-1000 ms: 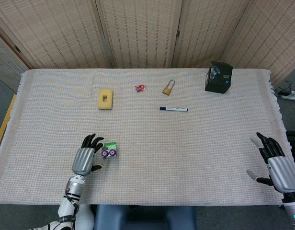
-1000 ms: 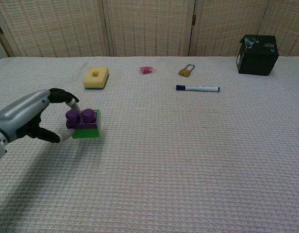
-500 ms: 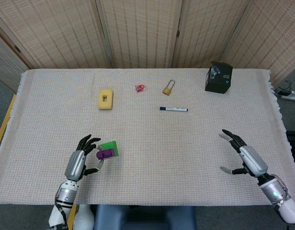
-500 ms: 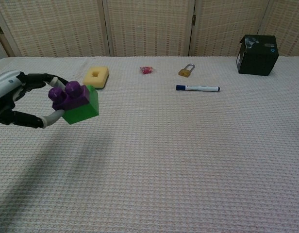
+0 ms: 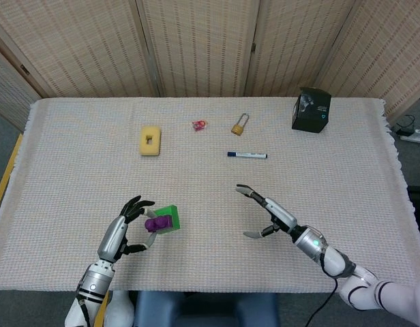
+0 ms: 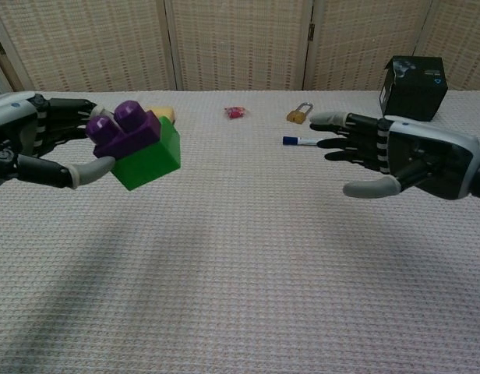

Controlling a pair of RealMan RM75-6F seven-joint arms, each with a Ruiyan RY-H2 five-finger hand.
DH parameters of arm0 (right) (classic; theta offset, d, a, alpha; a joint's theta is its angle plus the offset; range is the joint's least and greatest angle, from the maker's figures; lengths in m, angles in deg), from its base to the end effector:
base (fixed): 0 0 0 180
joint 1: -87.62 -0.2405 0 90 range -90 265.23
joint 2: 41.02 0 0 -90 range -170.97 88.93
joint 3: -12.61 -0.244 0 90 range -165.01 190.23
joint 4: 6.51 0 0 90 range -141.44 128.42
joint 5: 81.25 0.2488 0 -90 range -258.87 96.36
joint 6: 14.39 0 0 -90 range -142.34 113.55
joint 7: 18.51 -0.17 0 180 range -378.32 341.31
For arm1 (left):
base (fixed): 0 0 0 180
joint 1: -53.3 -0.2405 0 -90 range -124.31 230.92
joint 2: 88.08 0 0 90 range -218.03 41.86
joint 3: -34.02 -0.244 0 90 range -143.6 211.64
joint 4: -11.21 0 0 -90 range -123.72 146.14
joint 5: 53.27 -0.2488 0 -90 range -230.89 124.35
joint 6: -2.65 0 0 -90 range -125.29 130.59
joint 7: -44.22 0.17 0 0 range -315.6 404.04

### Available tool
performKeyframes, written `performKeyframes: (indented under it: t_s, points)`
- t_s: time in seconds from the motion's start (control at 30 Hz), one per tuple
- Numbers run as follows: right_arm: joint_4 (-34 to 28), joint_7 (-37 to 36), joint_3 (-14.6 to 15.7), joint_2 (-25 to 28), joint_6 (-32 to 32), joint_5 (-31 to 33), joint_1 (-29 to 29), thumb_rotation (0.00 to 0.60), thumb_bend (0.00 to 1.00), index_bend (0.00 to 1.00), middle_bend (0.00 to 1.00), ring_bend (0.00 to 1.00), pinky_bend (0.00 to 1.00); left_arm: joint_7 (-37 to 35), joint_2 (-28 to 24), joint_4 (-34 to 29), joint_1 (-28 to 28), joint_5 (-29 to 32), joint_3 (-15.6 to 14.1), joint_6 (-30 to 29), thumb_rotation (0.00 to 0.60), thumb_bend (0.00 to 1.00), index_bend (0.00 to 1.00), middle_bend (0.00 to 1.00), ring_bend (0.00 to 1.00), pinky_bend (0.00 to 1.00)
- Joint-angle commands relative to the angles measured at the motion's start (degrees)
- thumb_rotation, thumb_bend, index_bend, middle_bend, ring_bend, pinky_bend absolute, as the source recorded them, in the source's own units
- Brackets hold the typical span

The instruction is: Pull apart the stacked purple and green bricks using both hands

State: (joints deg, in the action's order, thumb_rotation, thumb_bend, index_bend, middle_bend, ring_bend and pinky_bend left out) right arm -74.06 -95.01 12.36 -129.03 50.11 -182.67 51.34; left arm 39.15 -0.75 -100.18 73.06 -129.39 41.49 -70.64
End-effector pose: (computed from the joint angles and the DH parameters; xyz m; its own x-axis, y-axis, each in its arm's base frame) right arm -0.1919 -0.3291 -0.0561 -0.4438 -0.6838 0.5792 -0.7352 -0.0917 -0.6716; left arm -0.1075 0.2454 -0.0196 -0.3752 0.2904 0.8803 0.9018 -0.1055 0.4192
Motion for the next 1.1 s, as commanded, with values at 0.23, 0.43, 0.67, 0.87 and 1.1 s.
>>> performKeyframes:
  t_s: [0.23, 0.43, 0.67, 0.87, 1.1]
  points:
    - [0.48, -2.50, -0.99, -6.09, 2.17, 1.86, -2.89, 0.600, 0.25, 0.00, 0.00, 0.00, 0.00, 2.58, 1.71, -0.01, 0.55, 0.47, -0.07, 0.19, 0.600, 0.62, 0.82, 0.25, 0.01, 0.00]
    - [2.09, -3.44, 0.34, -9.67, 2.93, 2.08, -3.34, 0.600, 0.25, 0.00, 0.00, 0.00, 0.00, 3.13, 3.11, 0.66, 0.78, 0.18, -0.27, 0.21, 0.600, 0.62, 0.82, 0.25, 0.01, 0.00]
    - [5.88, -6.98, 1.57, -14.21, 3.67, 2.05, -4.23, 0.600, 0.25, 0.00, 0.00, 0.00, 0.00, 4.51, 4.65, 0.67, 1.35, 0.24, 0.07, 0.29, 0.600, 0.62, 0.82, 0.25, 0.01, 0.00]
    - [6.77, -8.86, 0.65, -16.35, 5.26, 2.36, -5.42, 0.600, 0.25, 0.00, 0.00, 0.00, 0.00, 4.21, 5.30, 0.62, 1.69, 0.61, 0.03, 0.98, 0.600, 0.62, 0.82, 0.25, 0.01, 0.00]
    - [4.90, -7.41, -0.03, -16.68, 3.39, 4.08, -6.80, 0.600, 0.25, 0.00, 0.00, 0.00, 0.00, 4.83, 6.15, 0.62, 2.03, -0.16, -0.76, 1.49, 0.600, 0.62, 0.82, 0.25, 0.01, 0.00]
